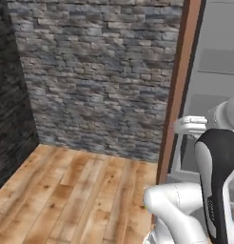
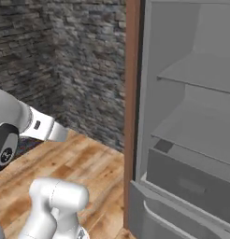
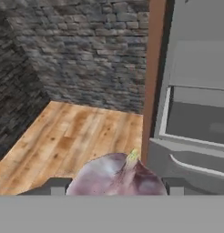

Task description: Grab the garlic and lemon from the fridge, place them in the blender, close the lid, and turn on the blender to create a marinade.

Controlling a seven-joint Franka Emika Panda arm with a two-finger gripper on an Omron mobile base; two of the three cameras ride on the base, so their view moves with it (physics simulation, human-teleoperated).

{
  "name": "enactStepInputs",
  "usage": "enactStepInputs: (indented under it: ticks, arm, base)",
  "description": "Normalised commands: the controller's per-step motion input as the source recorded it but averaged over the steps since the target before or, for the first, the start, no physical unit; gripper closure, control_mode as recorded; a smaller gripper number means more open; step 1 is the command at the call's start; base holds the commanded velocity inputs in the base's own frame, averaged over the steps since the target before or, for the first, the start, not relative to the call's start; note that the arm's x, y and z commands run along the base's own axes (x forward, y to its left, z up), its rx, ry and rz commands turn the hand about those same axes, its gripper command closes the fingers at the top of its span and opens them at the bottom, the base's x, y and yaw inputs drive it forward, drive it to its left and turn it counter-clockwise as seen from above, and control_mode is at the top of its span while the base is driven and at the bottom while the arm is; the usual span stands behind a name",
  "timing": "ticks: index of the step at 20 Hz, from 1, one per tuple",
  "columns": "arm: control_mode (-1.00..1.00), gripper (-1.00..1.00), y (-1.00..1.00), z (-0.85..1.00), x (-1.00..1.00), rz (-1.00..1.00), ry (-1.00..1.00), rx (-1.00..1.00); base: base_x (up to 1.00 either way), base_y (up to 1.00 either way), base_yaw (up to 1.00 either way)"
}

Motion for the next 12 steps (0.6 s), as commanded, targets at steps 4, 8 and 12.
enactStepInputs:
  ticks: [4,8,12]
  arm:
    - [1.0,1.0,0.0,0.0,0.0,0.0,0.0,0.0]
    - [1.0,1.0,0.0,0.0,0.0,0.0,0.0,0.0]
    - [1.0,1.0,0.0,0.0,0.0,0.0,0.0,0.0]
  base:
    - [0.0,0.59,0.92]
    - [0.0,0.43,0.95]
    - [0.04,0.37,0.92]
